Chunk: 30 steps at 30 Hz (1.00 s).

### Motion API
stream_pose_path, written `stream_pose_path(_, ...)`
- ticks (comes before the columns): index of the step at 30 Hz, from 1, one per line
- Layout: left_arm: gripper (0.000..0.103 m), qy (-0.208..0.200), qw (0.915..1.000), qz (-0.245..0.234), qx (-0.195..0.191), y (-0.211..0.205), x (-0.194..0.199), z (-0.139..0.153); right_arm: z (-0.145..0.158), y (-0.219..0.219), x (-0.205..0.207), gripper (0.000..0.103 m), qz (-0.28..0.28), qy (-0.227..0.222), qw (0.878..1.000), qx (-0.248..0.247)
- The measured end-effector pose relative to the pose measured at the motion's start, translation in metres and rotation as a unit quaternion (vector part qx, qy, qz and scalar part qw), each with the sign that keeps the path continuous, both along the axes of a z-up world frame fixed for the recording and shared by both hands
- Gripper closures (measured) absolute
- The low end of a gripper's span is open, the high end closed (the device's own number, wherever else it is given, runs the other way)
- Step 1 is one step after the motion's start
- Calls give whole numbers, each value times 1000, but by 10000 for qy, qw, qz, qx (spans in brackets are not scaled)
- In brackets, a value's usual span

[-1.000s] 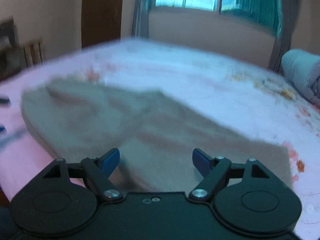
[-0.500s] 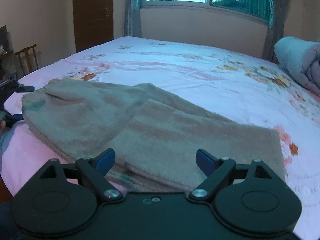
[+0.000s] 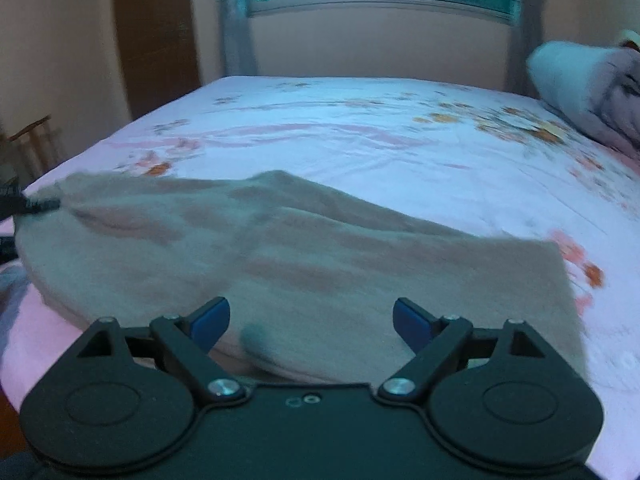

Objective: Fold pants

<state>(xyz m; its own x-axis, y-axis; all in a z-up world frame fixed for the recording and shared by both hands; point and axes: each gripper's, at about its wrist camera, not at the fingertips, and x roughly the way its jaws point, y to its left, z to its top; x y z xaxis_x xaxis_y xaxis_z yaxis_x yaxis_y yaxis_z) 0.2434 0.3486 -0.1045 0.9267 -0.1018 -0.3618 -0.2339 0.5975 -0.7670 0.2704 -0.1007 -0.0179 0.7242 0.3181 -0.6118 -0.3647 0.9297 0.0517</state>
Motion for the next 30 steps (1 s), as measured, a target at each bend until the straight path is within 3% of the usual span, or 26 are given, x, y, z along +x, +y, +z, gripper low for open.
stream_pose_path(3,68,-168,9997,-172,108,-7,-1,23,-6,20,-3,17,246,30,9994,-231)
stream_pose_path(6,68,-332,9987,-333,205,-16,-2,46,-39,46,-2,12,386,271,9908,-1269)
stream_pose_path(12,68,-646,9936,-731,574,-51,-5,102,-48,42,-6,8,341,30,9926,-1166)
stream_pose_path(13,68,-670,9929,-789,593,-59,-4,110,-45,39,-6,11,332,48,9935,-1090)
stream_pose_path(14,68,-714,9913,-887,655,-71,-3,120,-35,31,-9,23,241,-29,9958,-878)
stream_pose_path(17,68,-877,9852,-1227,809,-111,4,145,0,-17,-40,7,-144,-749,9969,188)
stream_pose_path(20,69,-975,9763,-1707,906,-169,17,163,12,-77,-59,7,-586,-827,9917,796)
stream_pose_path(22,69,-954,9681,-2078,1027,-217,31,168,17,-124,-67,7,-998,-832,9842,1204)
stream_pose_path(25,69,-879,9482,-2703,1421,-304,46,169,21,-194,-78,7,-1758,-865,9653,1729)
stream_pose_path(28,69,-639,9208,-3332,1924,-395,57,145,16,-258,-87,7,-2408,-770,9414,2233)
stream_pose_path(30,68,-386,8959,-3731,2383,-447,60,118,8,-292,-92,7,-2730,-634,9265,2512)
